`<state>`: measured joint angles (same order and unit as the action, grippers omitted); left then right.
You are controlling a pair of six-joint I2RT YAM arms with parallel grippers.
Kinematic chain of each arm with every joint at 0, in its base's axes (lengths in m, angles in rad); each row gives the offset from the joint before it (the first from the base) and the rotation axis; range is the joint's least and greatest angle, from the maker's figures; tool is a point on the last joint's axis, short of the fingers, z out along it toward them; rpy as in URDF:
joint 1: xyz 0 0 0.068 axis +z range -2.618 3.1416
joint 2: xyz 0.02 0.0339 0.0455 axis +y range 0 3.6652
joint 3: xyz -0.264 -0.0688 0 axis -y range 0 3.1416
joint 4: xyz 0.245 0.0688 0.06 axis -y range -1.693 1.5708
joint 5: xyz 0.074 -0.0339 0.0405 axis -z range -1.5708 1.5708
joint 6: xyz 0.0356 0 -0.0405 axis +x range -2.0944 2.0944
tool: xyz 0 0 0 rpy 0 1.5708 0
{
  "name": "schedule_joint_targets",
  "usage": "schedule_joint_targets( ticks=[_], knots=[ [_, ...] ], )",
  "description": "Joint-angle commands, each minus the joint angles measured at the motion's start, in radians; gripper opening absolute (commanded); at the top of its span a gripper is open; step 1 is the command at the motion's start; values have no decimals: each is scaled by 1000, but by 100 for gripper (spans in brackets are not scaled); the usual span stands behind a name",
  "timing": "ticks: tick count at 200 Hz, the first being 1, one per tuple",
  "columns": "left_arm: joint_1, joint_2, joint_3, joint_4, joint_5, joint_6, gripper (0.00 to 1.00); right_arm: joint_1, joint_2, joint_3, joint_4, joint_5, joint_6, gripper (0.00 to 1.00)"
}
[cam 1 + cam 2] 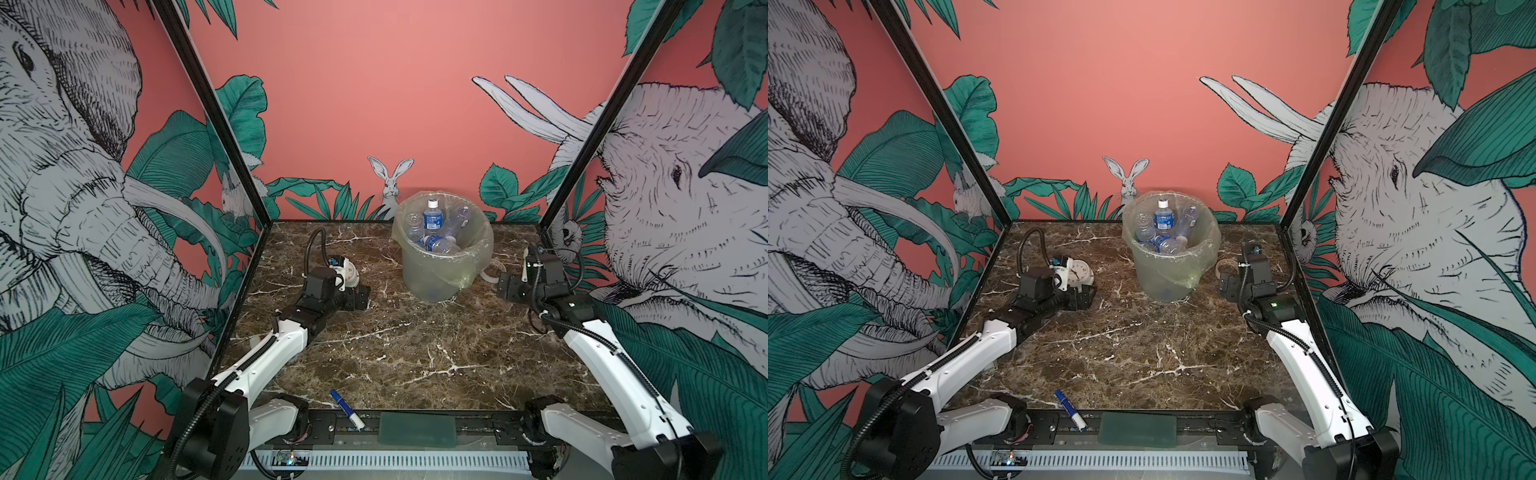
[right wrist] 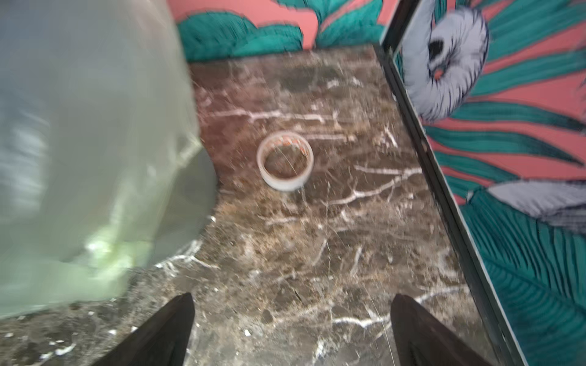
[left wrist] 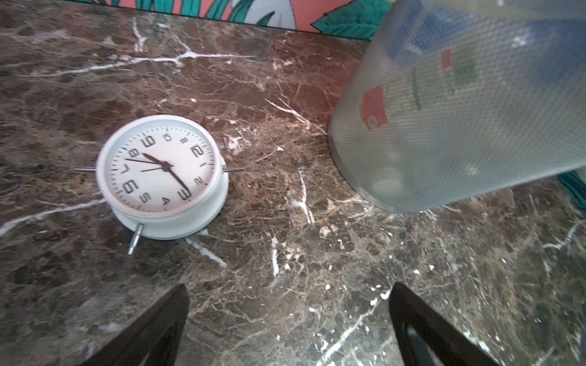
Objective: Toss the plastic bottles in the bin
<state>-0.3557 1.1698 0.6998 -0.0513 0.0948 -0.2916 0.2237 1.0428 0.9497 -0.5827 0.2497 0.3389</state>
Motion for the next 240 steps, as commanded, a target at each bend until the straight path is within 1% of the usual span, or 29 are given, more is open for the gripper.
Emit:
schedule_joint_targets(
  ticks=[1,10,34,48,70,91,112,137,142,148,157,164,176,184,196,210,220,229,240],
  knots=[
    [22,2,25,22,-121,13,100,-20,-2,-59,59,53,28,99],
    [32,0,22,28,-144,35,100,-30,-1,-88,85,82,23,99],
    [38,-20,-32,119,-247,119,100,-57,9,-158,170,179,5,100],
    [56,-18,-50,149,-272,154,100,-85,30,-202,243,202,-5,100],
    [107,-7,-81,215,-247,213,100,-94,64,-275,413,234,-84,100],
    [161,-3,-163,369,-182,294,100,-93,86,-335,583,253,-169,100],
    [214,14,-219,481,-161,325,100,-93,115,-415,776,267,-254,100],
    [276,97,-245,604,-123,339,100,-96,173,-505,1016,231,-331,100],
    [292,112,-236,589,-98,350,100,-95,190,-514,1049,226,-342,100],
    [299,115,-227,563,-104,370,100,-96,213,-517,1078,221,-354,100],
    [304,130,-261,651,-133,390,100,-96,241,-517,1113,213,-367,100],
    [321,147,-282,703,-127,392,100,-95,264,-519,1131,203,-373,100],
    [363,181,-301,758,-73,364,100,-98,299,-530,1187,184,-374,100],
    [387,212,-321,836,-47,344,100,-100,324,-542,1242,165,-382,100],
    [423,266,-334,911,1,313,100,-101,329,-541,1248,148,-385,100],
    [441,313,-337,978,50,301,100,-120,339,-555,1318,105,-370,100],
    [445,306,-337,960,65,308,100,-125,332,-566,1328,75,-361,100],
    [445,295,-334,932,70,313,100,-127,345,-591,1391,54,-351,100],
    [443,308,-343,973,86,316,100,-132,386,-616,1480,36,-345,100]
  ],
)
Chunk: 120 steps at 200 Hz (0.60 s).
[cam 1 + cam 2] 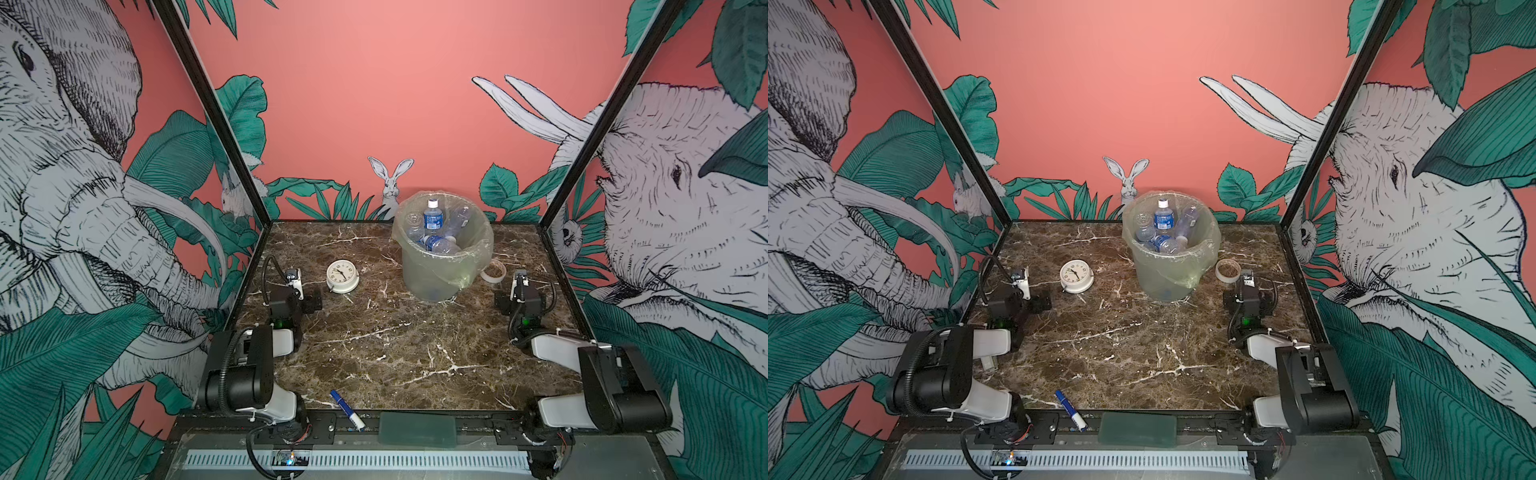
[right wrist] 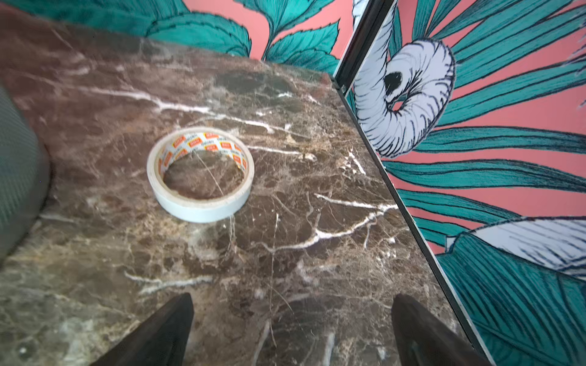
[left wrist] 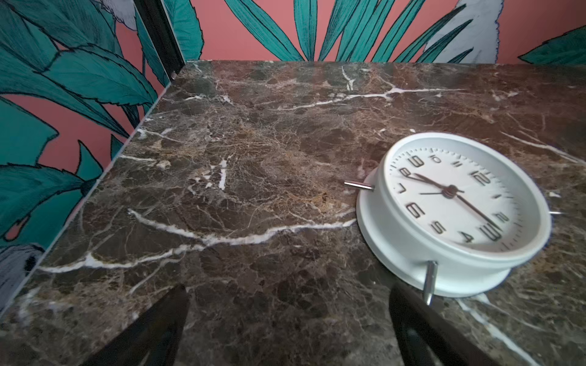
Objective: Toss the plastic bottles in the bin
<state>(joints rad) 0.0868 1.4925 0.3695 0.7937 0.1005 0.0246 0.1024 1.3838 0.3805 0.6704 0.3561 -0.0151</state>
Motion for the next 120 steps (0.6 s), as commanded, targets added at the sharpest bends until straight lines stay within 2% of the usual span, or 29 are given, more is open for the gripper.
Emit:
schedule_joint_targets(
  ticks=[1,12,24,43,57,72,87,102,120],
  knots=[
    [2,-14,-13,132,82,1,100,-11,51,-49,236,-70,9,100],
    [2,-17,-31,154,93,6,100,-13,122,-69,352,-87,3,100],
    [3,-6,-44,194,99,7,100,-14,170,-69,404,-110,-6,100],
    [-4,7,-47,215,119,27,100,-17,164,-37,333,-100,4,100],
    [-18,29,-63,254,76,32,100,-19,166,-32,329,-108,1,100],
    [-25,108,-43,332,84,31,100,-18,166,-21,306,-108,0,100],
    [-47,53,-5,152,61,63,100,-18,167,-16,295,-105,2,99],
    [-70,80,17,162,30,82,99,-18,166,-18,298,-105,1,99],
    [-88,60,37,80,-12,91,100,-18,166,-20,306,-100,1,99]
  ],
)
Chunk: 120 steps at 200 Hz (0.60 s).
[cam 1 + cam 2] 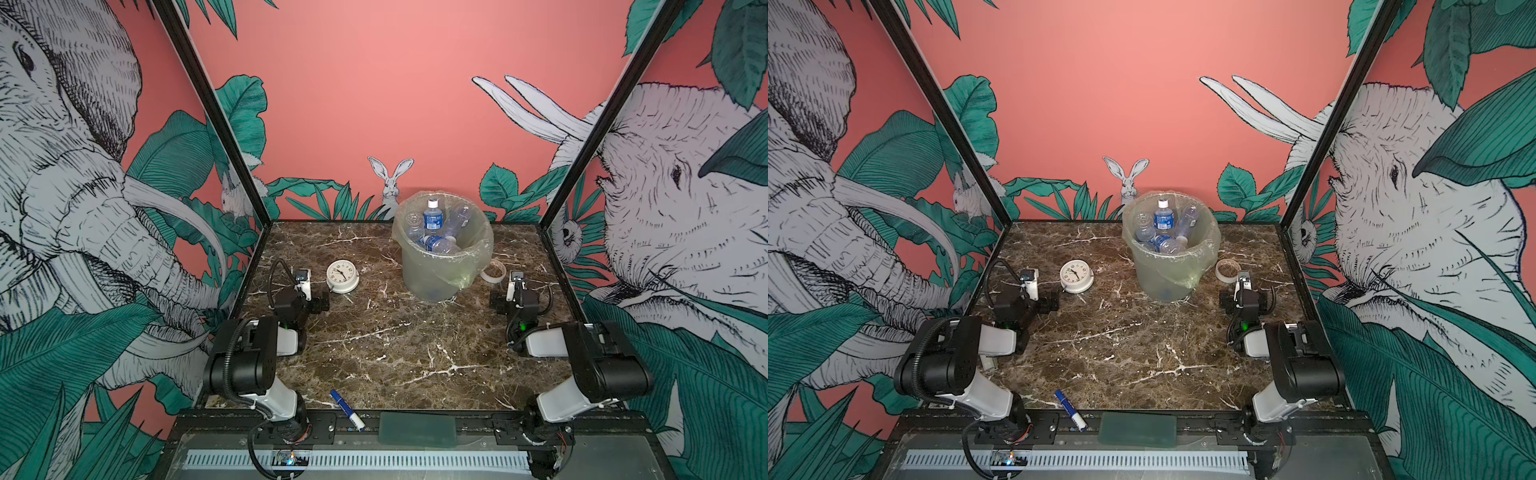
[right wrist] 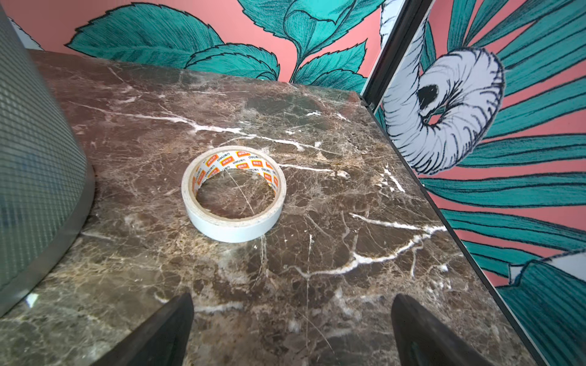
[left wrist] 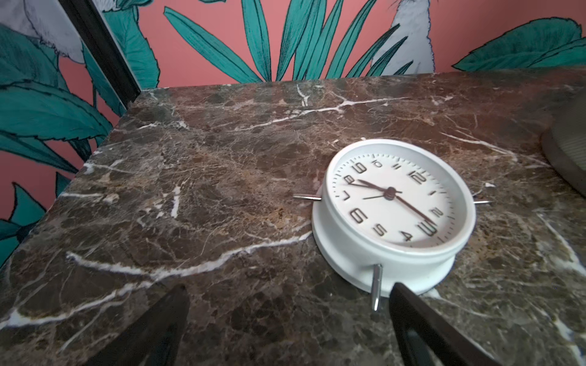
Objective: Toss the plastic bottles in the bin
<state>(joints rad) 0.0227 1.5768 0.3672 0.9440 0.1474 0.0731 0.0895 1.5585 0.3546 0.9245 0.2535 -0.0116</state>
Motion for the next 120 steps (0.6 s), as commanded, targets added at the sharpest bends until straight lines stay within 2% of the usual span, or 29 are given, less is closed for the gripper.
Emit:
schedule_joint_targets(
  ticks=[1,120],
  knots=[
    [-23,-23,40,-67,-59,43,100,-6,-9,6,52,2,-3,99],
    [-27,-21,43,-65,-65,44,99,-12,-8,21,17,-12,5,99]
  ],
)
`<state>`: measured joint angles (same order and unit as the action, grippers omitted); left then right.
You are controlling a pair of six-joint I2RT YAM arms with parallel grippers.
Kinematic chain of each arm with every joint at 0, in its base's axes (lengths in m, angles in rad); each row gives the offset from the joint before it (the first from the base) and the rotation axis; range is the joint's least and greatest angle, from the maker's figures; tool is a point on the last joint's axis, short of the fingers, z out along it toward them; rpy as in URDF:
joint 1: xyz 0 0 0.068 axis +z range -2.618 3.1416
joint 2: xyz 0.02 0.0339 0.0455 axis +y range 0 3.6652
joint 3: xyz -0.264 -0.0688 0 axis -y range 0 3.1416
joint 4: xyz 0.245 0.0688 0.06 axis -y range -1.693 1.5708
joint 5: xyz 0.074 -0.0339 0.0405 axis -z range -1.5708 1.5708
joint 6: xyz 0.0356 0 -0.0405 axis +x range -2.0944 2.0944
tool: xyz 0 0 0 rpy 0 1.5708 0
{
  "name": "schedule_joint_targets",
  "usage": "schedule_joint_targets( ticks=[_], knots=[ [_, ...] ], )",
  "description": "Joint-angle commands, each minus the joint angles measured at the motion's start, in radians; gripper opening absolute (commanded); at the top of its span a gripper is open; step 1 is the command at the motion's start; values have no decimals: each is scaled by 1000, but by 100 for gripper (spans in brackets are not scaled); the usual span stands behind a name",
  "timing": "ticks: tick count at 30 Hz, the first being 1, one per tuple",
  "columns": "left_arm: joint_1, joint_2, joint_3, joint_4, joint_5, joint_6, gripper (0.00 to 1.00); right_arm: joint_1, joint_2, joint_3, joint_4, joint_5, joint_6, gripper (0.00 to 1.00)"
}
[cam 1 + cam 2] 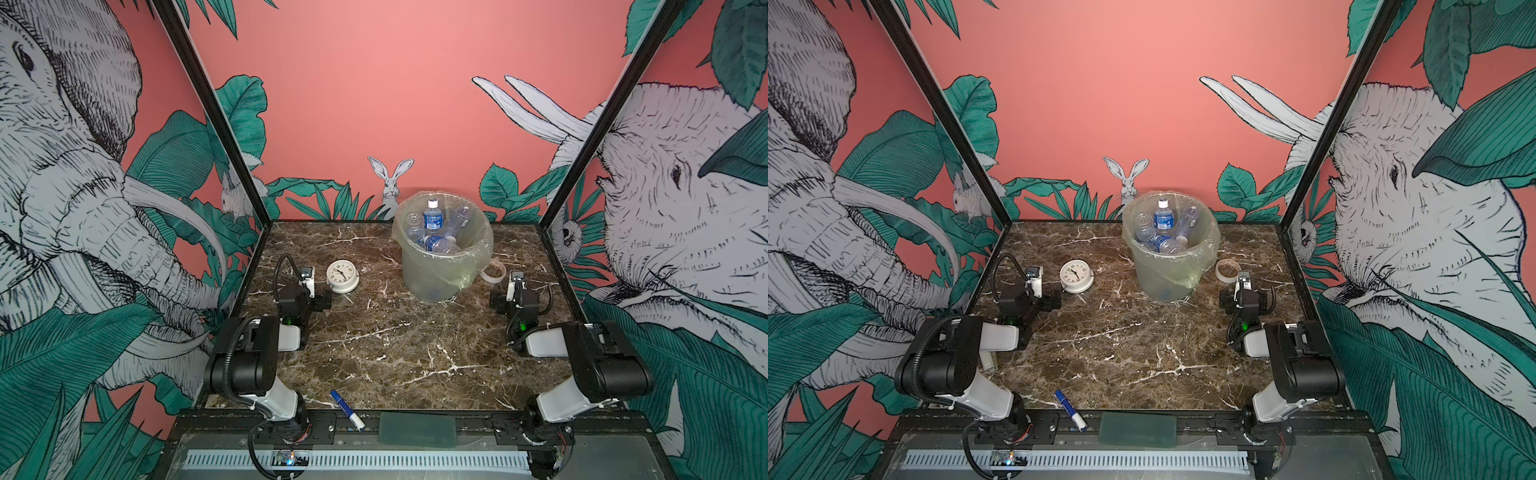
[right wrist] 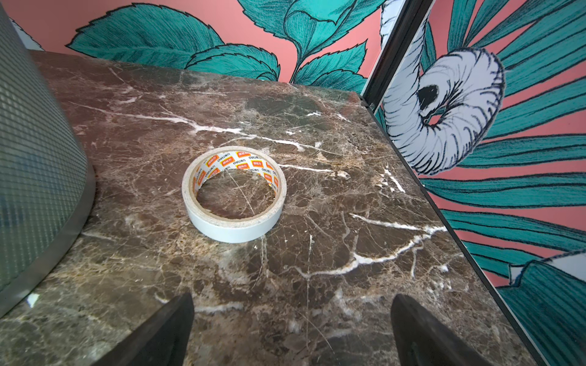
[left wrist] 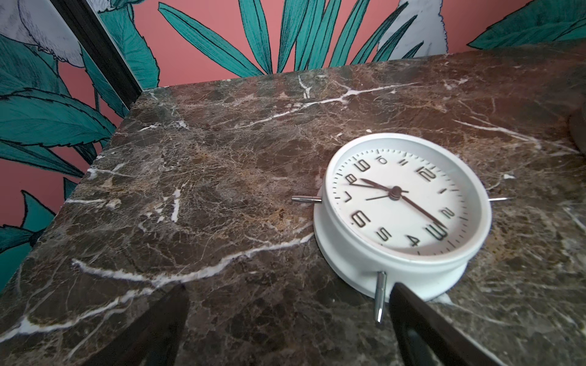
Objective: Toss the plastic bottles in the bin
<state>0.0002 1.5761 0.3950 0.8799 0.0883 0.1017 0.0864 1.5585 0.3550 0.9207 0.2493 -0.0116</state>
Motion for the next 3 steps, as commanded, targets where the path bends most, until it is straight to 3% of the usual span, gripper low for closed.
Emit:
schedule_joint_targets(
  ticks=[1,3],
  knots=[
    [-4,-21,15,-2,-5,15,100,-8,-8,22,21,-8,5,99],
    [-3,-21,15,-1,-5,16,100,-8,-9,13,39,-3,5,99]
  ],
)
